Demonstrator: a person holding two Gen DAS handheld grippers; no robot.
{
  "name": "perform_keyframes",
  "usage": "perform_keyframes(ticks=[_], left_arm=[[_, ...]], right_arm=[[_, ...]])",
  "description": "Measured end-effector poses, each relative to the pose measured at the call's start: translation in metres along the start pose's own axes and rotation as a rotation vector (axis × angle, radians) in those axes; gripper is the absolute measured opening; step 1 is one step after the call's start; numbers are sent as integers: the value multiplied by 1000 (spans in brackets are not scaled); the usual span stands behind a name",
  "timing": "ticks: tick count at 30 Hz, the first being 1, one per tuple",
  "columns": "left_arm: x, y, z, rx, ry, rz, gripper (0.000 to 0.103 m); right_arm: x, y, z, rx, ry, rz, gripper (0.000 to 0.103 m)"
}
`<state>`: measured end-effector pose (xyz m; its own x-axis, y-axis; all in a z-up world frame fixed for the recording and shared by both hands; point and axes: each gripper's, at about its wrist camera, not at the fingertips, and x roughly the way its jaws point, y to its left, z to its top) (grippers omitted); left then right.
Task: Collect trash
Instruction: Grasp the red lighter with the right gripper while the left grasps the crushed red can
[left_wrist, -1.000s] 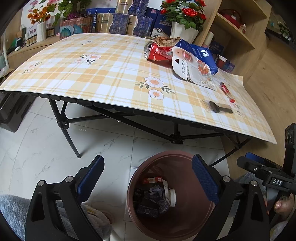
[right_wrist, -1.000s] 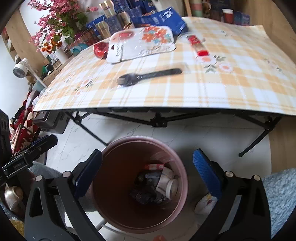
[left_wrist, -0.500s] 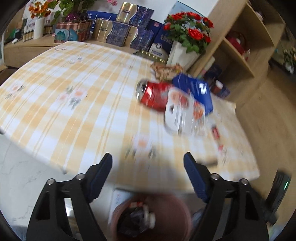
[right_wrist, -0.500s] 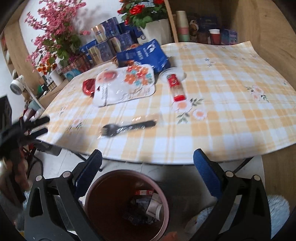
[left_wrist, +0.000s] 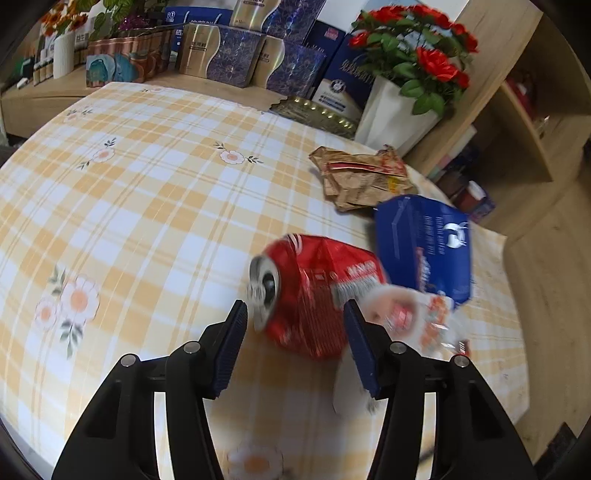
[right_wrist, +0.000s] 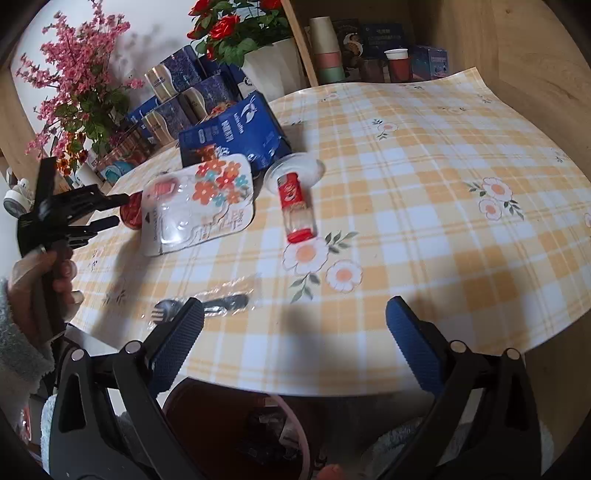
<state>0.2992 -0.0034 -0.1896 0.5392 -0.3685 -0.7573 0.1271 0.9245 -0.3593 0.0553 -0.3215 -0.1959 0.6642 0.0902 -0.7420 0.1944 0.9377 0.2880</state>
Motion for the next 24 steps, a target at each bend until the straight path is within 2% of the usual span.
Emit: perform_keyframes(ticks=[3,4,5,9,10,12,17,21,24], left_arm=[[13,2,5,-10,8,25,52],[17,3,6,-10,17,28,46],[21,3,6,-9,26,32,35],[21,8,4,12,-6,46,31],[20,10,4,13,-9,45,31],[16,15,3,6,-14,44,30],[-3,23,2,23,-38,42,30],[-22,27,-1,61,-55,51,30],[-37,32,-1,83,-81,66,30]], right_arm=[[3,-4,6,-9,-3,-5,97],[5,-5,8,-11,-3,-1,97],[7,-7,11,-15,-1,3,97],[15,-7,25,-42,-7,18,97],[19,-5,29,-58,-14,19,95],[27,-1,37,-99,-16,9,84],[61,6,54,-151,19,-28,64],[88,11,66,-175,71,-57,57],[98,19,70,-226,71,-87,54]])
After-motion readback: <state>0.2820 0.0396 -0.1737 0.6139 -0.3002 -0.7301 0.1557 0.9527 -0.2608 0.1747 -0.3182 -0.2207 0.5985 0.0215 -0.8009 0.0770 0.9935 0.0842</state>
